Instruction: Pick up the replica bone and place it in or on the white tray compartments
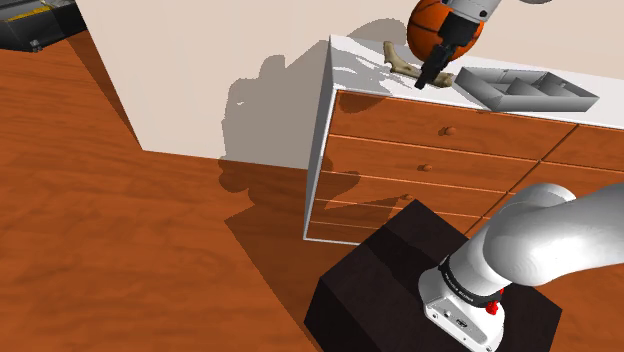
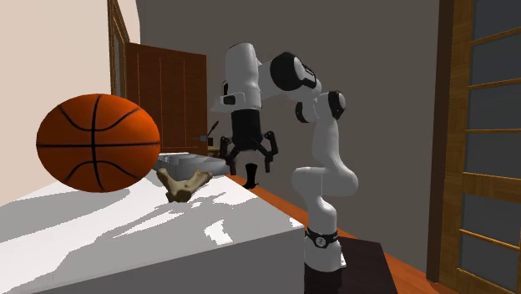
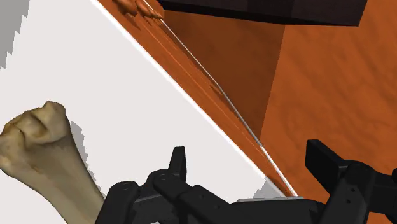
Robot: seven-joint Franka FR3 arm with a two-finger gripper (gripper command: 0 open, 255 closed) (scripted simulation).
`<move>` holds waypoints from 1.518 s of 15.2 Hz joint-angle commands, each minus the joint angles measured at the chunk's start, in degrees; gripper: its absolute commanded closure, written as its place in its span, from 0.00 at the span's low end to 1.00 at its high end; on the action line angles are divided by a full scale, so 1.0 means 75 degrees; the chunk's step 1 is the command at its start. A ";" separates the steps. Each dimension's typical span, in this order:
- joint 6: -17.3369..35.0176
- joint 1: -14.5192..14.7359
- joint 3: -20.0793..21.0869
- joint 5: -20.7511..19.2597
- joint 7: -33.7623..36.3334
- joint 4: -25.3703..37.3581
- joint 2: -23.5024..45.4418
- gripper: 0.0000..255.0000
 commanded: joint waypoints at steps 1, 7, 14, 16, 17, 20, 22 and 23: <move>0.0089 0.0093 -0.0388 0.0072 -0.0614 0.0434 0.0404 0.00; 0.0215 0.0449 -0.1590 0.0790 -0.2507 0.1985 0.1931 0.00; 0.0367 0.0577 -0.2224 0.1570 -0.3671 0.2754 0.2999 0.00; 0.0571 0.0587 -0.2207 0.1580 -0.3678 0.2555 0.3002 0.00; 0.0672 0.0593 -0.2200 0.1588 -0.3683 0.2459 0.3007 0.00; 0.0831 0.0602 -0.2189 0.1602 -0.3693 0.2311 0.3018 0.00; 0.0831 0.0602 -0.2189 0.1602 -0.3693 0.2311 0.3019 0.00; 0.0831 0.0602 -0.2189 0.1602 -0.3693 0.2311 0.3019 0.00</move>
